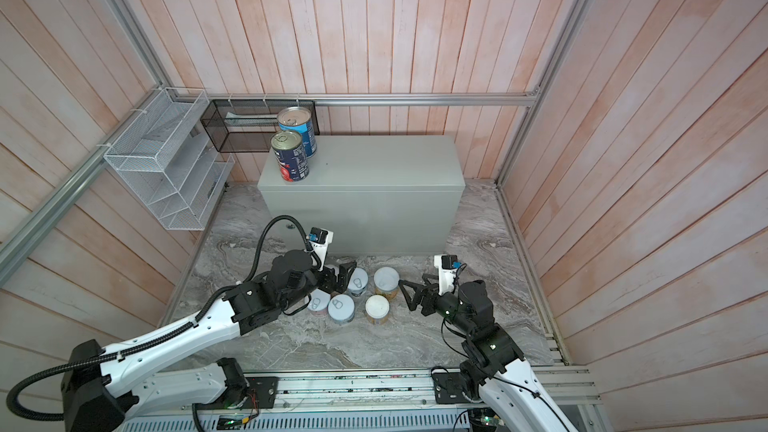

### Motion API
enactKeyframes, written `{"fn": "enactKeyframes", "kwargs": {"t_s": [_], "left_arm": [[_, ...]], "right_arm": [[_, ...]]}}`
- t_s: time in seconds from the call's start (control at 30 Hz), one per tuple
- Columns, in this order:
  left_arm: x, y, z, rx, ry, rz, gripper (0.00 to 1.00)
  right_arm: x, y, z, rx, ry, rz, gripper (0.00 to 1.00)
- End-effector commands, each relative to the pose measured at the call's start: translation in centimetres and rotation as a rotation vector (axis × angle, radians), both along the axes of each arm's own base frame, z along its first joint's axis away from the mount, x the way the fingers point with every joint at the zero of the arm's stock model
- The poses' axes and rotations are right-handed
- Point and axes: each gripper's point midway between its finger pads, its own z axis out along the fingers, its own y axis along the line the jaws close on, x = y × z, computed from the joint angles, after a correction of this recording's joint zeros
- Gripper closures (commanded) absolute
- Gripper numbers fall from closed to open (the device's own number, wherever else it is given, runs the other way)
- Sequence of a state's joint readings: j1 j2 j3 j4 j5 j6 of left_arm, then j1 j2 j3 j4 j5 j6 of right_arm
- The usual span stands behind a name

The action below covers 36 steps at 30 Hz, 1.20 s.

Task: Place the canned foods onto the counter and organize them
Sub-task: 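Withdraw the left gripper and lower it over the floor cans, then close the left gripper on the green-and-orange fruit can and lift it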

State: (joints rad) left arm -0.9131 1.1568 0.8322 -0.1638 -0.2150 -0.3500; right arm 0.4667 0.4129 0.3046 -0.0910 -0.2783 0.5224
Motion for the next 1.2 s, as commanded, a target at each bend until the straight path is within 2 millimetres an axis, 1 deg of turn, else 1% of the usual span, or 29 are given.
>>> {"fn": "enactKeyframes", "kwargs": {"t_s": [0.0,0.17,0.3,0.47,0.63,0.8,0.87,0.97,1.0,1.17], "left_arm": [[-0.4,-2.3,-0.8,-0.028,0.051,-0.064,0.0],[-0.5,-4.6,-3.7,0.01,0.107,-0.149,0.0],[-0.7,-5.8,-5.0,-0.009,0.141,-0.185,0.0],[-0.9,-7.2,-6.0,-0.032,0.169,-0.232,0.0],[-0.9,-8.8,-6.1,-0.067,0.194,-0.273,0.0],[-0.4,-9.9,-7.0,-0.049,0.197,-0.278,0.0],[-0.6,-10.3,-7.5,-0.043,0.2,-0.279,0.0],[0.0,-10.5,-8.0,-0.018,0.192,-0.27,0.0],[-1.1,-11.4,-8.1,-0.005,0.19,-0.296,0.0],[-0.3,-11.8,-9.1,0.036,0.194,-0.258,0.0]], "right_arm": [[0.3,-0.7,-1.3,-0.007,0.03,-0.045,0.04],[1.0,-1.6,-2.3,-0.032,0.066,-0.113,0.04],[1.3,-1.8,-2.9,-0.048,0.091,-0.131,0.04],[1.6,-1.7,-3.3,-0.053,0.122,-0.142,0.04],[1.8,-2.1,-3.8,-0.074,0.14,-0.165,0.04],[1.9,-2.5,-4.1,-0.08,0.144,-0.189,0.04],[1.8,-2.8,-4.5,-0.08,0.153,-0.207,0.04],[1.7,-2.9,-4.7,-0.082,0.157,-0.207,0.04],[1.6,-2.9,-4.7,-0.083,0.158,-0.208,0.04],[1.7,-3.2,-4.8,-0.081,0.154,-0.223,0.04]]}}
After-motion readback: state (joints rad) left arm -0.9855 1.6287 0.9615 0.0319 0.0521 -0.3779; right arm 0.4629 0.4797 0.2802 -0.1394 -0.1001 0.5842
